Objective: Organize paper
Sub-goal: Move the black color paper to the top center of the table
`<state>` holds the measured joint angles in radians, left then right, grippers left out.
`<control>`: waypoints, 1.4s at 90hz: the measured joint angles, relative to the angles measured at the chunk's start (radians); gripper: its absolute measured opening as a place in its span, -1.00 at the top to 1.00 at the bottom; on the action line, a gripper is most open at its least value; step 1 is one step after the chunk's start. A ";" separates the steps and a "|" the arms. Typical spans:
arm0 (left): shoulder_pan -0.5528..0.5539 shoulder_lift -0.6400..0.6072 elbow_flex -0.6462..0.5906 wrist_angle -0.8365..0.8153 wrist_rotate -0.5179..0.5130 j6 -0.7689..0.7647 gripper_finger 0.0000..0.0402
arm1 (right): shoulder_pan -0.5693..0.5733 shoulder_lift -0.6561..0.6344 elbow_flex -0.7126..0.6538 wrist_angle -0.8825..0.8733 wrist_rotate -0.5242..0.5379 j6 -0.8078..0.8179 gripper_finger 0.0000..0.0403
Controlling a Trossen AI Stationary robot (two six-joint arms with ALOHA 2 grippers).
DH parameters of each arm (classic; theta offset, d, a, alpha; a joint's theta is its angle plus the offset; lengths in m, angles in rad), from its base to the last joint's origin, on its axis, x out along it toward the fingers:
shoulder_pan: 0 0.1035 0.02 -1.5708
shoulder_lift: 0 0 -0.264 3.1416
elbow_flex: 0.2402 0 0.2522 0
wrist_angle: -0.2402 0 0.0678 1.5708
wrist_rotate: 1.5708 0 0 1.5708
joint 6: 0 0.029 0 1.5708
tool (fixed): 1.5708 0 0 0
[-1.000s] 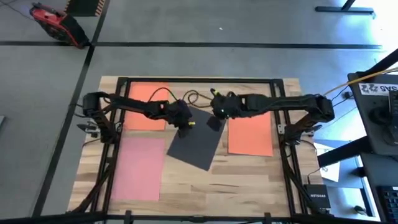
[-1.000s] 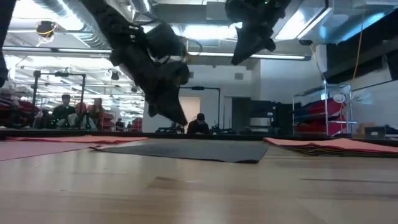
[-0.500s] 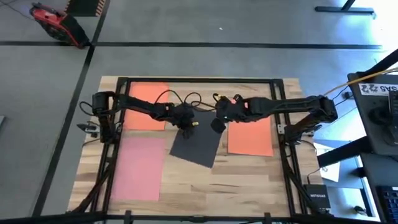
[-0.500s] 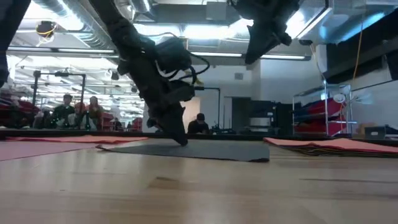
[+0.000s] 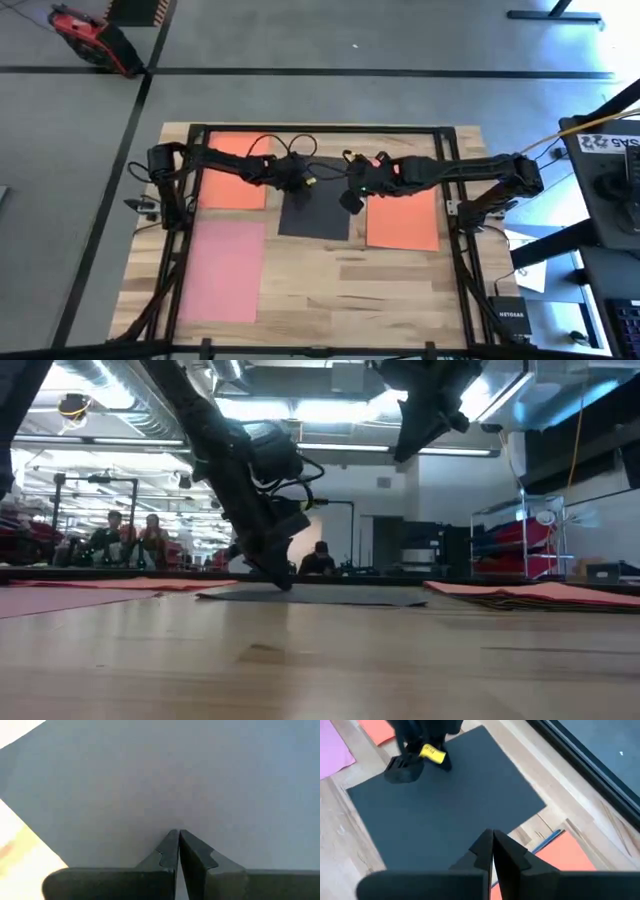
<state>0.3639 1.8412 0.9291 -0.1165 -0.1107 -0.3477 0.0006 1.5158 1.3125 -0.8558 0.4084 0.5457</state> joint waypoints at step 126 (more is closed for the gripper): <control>0.170 0.000 -0.003 0.047 -0.005 0.141 1.00 | 0.000 0.002 0.000 0.001 -0.027 -0.005 1.00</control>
<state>0.5335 1.8412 0.9257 -0.0696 -0.1158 -0.2070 0.0006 1.5173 1.3128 -0.8551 0.3809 0.5408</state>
